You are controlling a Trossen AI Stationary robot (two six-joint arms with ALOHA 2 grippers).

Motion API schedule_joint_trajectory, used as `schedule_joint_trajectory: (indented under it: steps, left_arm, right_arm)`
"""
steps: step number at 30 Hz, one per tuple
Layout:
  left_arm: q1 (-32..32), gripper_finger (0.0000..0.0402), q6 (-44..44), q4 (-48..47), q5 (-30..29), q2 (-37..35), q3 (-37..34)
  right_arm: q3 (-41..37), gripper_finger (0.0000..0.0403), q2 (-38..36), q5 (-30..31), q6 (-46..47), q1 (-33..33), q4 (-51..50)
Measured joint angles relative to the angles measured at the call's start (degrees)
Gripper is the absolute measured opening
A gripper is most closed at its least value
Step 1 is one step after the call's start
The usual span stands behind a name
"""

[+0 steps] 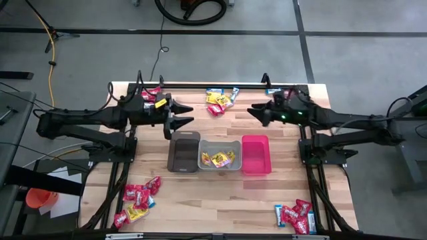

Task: Sort candy
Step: Put the yellow candy into the gray bin

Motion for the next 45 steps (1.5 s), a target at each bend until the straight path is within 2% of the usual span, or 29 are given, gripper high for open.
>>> schedule_joint_trajectory:
  steps: [2,7,11,18,24,31,34,36,42,43,45]
  left_arm:
    - [0.00,0.0211,-0.47,0.04,-0.68,0.00,0.00]
    - [0.00,0.0211,-0.44,0.17,-2.92,0.00,0.00]
    - [0.00,0.0211,-0.44,0.18,-3.68,0.00,0.00]
    - [0.00,0.0211,-0.49,0.22,-3.74,0.00,0.00]
    - [0.00,0.0211,-0.46,0.25,-5.92,0.00,-0.02]
    - [0.00,0.0211,-0.46,0.26,-6.73,0.00,-0.02]
    - [0.00,0.0211,-0.46,0.26,-6.73,0.00,-0.02]
    - [0.00,0.0211,-0.49,0.26,-6.73,0.00,-0.03]
    - [0.00,0.0211,-0.47,0.26,-6.73,0.00,-0.04]
    - [0.00,0.0211,-0.46,0.25,-6.73,0.00,-0.04]
    - [0.00,0.0211,-0.46,0.22,-6.73,-0.16,-0.04]
  right_arm:
    - [3.53,0.0268,4.75,-0.92,0.84,-2.00,-5.51]
    - [16.06,0.0268,20.85,-6.04,-7.55,-6.53,-14.44]
    - [26.75,0.0268,34.56,-5.88,-12.45,-10.79,-21.66]
    - [40.63,0.0268,53.98,-5.90,-12.09,-16.20,-30.15]
    - [47.67,0.0268,64.91,-6.08,-8.21,-17.32,-32.13]
    - [50.61,0.0261,71.07,-5.77,-5.15,-17.32,-33.30]
    - [50.68,0.0231,72.35,-5.10,-4.90,-17.29,-34.48]
    - [50.83,0.0196,72.79,-4.35,-5.00,-17.25,-35.59]
    - [50.57,0.0027,71.62,-1.83,-10.31,-17.19,-38.57]
    - [50.48,0.0015,70.71,-1.59,-11.77,-17.19,-38.85]
    - [50.48,0.0019,67.93,-0.14,-13.63,-17.14,-38.87]
